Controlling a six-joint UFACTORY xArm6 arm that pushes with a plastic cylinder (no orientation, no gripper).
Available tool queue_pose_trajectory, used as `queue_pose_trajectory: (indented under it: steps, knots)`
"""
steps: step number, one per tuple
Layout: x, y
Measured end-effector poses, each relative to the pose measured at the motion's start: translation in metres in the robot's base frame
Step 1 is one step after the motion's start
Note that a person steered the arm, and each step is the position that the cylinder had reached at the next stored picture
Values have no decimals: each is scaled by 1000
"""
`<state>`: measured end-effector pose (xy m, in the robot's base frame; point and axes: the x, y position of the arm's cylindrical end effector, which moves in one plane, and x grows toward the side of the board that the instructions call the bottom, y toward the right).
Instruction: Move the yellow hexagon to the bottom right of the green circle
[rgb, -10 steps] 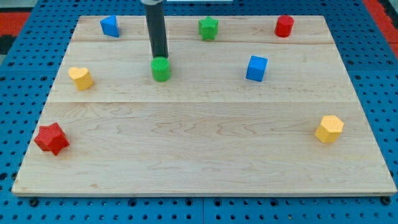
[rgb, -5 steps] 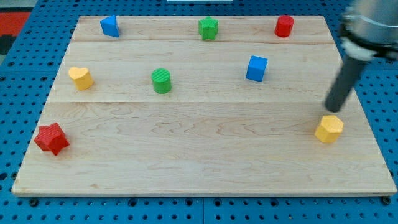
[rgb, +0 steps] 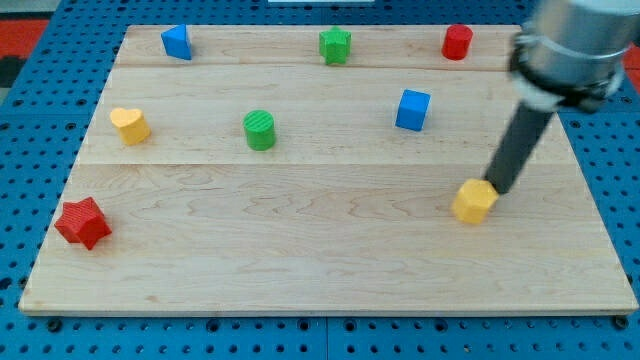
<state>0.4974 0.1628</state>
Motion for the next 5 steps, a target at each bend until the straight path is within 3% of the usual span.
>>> queue_pose_trajectory:
  steps: [2,4,5]
  knots:
    - [46,-59]
    - [31,-167]
    - [2,-161]
